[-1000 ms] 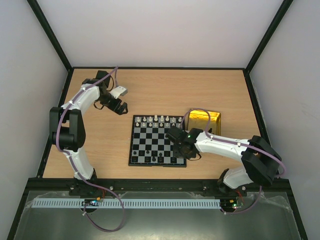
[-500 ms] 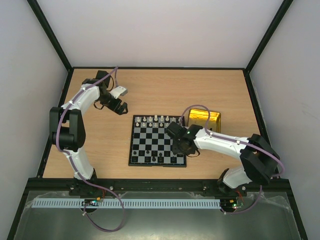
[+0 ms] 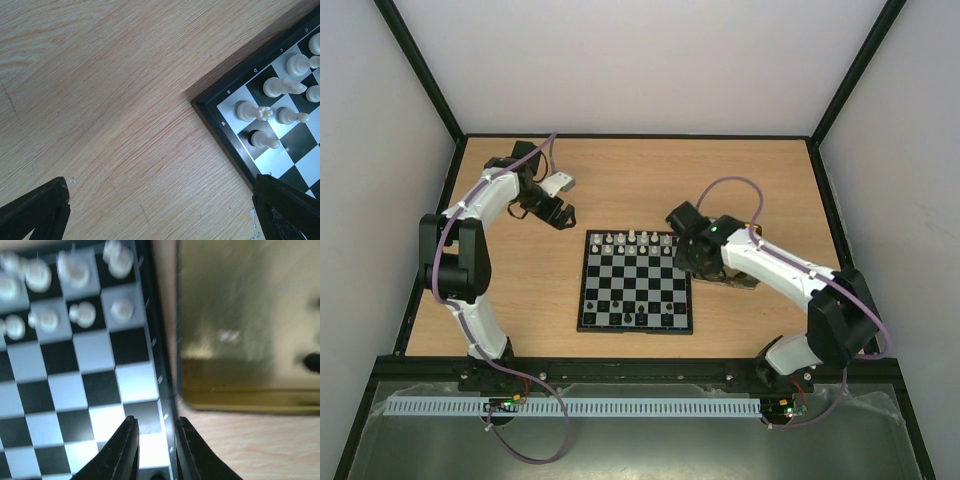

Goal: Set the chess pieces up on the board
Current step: Place the chess piece on the chessboard, then pick up the chess piece from the storage box.

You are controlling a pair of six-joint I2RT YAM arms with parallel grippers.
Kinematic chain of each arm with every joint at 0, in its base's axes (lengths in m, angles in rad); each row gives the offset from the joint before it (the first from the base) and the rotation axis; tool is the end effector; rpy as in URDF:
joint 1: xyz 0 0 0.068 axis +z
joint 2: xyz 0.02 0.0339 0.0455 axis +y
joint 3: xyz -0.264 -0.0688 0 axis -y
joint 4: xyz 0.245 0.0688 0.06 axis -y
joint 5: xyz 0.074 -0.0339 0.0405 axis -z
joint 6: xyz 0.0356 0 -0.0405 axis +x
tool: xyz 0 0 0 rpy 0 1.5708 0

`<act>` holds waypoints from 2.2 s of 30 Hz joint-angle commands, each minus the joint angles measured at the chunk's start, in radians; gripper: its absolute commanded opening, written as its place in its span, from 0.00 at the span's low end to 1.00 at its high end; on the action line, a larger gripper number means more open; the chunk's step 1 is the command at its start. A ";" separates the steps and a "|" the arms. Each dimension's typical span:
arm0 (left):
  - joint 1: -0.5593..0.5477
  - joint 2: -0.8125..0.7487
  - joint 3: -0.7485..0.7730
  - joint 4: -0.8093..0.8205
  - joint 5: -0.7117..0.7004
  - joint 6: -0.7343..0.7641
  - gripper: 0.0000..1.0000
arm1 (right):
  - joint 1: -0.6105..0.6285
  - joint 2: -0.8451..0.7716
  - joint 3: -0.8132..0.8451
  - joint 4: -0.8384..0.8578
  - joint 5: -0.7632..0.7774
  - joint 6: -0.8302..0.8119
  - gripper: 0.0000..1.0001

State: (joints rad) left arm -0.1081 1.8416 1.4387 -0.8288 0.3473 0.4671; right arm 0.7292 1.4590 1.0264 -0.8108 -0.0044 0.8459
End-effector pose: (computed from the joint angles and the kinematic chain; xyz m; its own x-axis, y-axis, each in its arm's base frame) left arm 0.3718 -0.0525 0.2257 -0.7408 0.5063 -0.4415 0.6133 0.7779 -0.1368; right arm 0.2038 0.1823 0.2238 -0.9677 0.1392 -0.2101 0.0861 0.9661 0.2435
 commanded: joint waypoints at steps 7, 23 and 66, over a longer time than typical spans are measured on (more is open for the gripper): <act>-0.001 -0.008 -0.019 -0.003 0.004 -0.012 0.99 | -0.317 -0.035 0.057 -0.136 0.136 -0.088 0.20; 0.002 -0.014 -0.029 -0.008 -0.017 -0.016 0.99 | -0.518 0.051 -0.076 0.075 0.030 -0.144 0.19; 0.005 0.019 -0.019 -0.009 -0.014 -0.023 0.99 | -0.591 0.102 -0.011 0.093 -0.043 -0.205 0.20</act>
State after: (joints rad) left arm -0.1078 1.8435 1.4178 -0.8242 0.3290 0.4442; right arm 0.1432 1.5459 1.0058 -0.6819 -0.0509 0.6521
